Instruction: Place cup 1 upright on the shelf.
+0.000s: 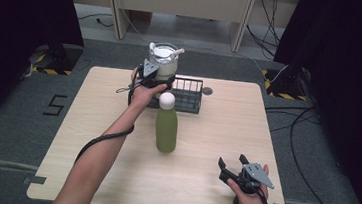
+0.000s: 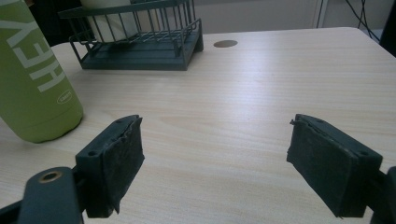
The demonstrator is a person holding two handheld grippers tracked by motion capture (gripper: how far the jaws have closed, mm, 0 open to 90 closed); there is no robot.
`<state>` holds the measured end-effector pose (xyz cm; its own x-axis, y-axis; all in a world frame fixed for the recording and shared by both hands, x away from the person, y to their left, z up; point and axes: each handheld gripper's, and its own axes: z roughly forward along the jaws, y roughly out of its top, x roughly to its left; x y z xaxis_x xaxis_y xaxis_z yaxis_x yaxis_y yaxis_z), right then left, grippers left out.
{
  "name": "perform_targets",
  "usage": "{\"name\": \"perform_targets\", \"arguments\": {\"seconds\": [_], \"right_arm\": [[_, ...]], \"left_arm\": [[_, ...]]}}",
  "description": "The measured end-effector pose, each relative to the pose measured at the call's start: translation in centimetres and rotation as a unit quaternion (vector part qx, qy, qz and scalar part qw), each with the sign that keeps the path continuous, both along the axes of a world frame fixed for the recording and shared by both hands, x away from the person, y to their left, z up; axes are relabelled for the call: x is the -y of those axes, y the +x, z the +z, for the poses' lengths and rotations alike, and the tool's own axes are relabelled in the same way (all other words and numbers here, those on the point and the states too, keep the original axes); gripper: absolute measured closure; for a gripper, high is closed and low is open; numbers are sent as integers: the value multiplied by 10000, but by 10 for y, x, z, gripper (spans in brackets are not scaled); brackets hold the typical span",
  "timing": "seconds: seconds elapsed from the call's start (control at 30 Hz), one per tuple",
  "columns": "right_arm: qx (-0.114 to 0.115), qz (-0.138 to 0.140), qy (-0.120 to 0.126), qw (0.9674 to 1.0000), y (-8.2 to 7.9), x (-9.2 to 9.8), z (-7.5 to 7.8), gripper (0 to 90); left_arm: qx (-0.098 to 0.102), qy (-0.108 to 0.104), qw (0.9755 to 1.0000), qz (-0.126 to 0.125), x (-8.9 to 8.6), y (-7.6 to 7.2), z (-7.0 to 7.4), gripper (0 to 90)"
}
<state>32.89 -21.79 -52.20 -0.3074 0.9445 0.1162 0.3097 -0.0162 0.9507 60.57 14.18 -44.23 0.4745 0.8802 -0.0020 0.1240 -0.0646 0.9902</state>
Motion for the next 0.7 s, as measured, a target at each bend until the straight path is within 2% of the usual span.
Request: {"name": "perform_targets", "arguments": {"seconds": [0.5,0.7], "right_arm": [[-12,15,-12,10000,1,0,0,174],[-16,7,-3,10000,1,0,0,173]], "left_arm": [[91,87,9999,-71,-10,-14,4,25],[105,267,9995,-93,-14,-21,4,29]]}}
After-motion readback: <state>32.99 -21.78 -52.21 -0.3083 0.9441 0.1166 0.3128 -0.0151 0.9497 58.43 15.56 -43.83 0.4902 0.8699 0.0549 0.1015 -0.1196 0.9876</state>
